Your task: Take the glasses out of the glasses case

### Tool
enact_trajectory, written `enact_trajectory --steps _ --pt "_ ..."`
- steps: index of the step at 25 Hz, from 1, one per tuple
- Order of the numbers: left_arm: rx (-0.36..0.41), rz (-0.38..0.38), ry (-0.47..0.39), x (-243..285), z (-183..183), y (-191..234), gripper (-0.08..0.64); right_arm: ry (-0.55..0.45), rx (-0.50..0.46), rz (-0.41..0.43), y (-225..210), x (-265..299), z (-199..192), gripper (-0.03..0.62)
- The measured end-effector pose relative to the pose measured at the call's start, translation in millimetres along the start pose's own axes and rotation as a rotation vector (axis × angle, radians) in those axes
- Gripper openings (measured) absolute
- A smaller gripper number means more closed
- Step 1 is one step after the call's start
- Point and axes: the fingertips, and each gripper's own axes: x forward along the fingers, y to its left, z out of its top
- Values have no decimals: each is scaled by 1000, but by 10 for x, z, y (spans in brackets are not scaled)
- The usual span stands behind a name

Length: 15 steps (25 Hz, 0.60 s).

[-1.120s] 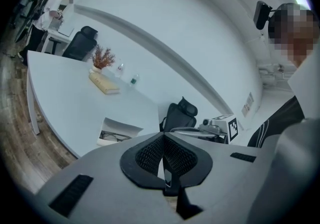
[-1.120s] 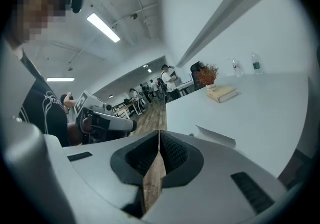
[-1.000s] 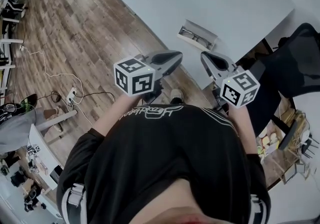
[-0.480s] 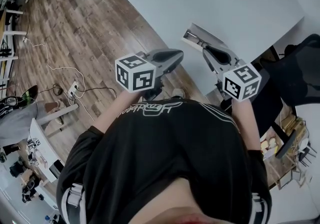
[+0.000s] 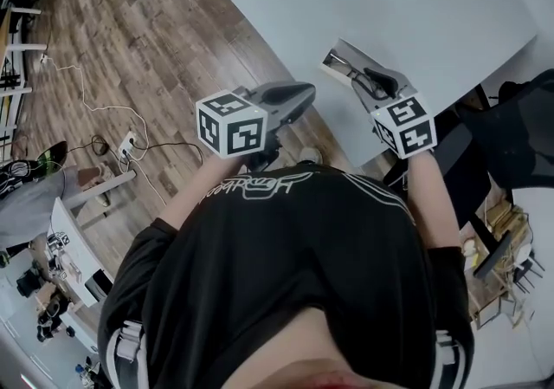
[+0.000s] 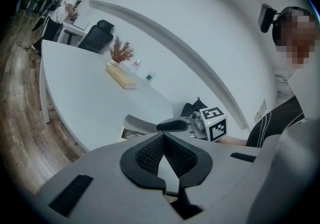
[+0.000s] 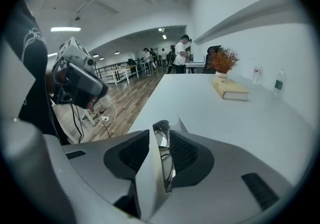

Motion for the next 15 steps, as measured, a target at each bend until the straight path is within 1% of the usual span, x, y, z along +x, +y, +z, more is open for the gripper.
enact_trajectory --steps 4,7,10,15 --pt "-22 -8 -3 5 1 21 8 79 -101 -33 -42 161 -72 107" --pt "-27 -8 -8 9 19 46 8 127 -158 -37 -83 266 -128 107" --pt "-29 -3 -5 -5 1 83 8 173 -188 -27 -131 352 -201 106" --pt "-53 6 0 -13 -43 144 8 242 -233 4 -155 427 -296 93"
